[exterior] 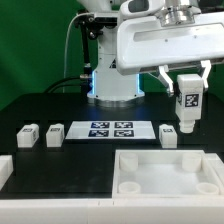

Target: Assemble one leg

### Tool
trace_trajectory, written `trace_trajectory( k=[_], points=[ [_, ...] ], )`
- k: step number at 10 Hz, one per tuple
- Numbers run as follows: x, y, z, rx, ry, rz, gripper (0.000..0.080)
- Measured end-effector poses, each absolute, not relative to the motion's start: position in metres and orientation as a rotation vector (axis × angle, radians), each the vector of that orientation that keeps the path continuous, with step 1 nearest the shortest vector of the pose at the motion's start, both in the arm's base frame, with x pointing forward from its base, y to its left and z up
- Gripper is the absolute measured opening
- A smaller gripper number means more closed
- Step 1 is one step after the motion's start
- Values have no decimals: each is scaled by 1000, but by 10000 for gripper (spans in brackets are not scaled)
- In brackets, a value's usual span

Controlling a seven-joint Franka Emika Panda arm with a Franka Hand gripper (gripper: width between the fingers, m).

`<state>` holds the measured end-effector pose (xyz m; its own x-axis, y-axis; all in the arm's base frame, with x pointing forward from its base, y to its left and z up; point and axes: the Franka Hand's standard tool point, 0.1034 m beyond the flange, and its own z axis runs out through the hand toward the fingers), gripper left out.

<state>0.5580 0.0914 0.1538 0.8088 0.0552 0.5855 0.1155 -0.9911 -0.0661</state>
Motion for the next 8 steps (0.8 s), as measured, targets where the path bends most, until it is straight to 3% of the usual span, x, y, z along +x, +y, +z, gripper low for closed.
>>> trace_trajectory(
  k=[3, 8],
  points=[
    [556, 92, 148, -2902, -142, -906, 290],
    [600, 108, 125, -2872, -173, -936, 290]
  ],
)
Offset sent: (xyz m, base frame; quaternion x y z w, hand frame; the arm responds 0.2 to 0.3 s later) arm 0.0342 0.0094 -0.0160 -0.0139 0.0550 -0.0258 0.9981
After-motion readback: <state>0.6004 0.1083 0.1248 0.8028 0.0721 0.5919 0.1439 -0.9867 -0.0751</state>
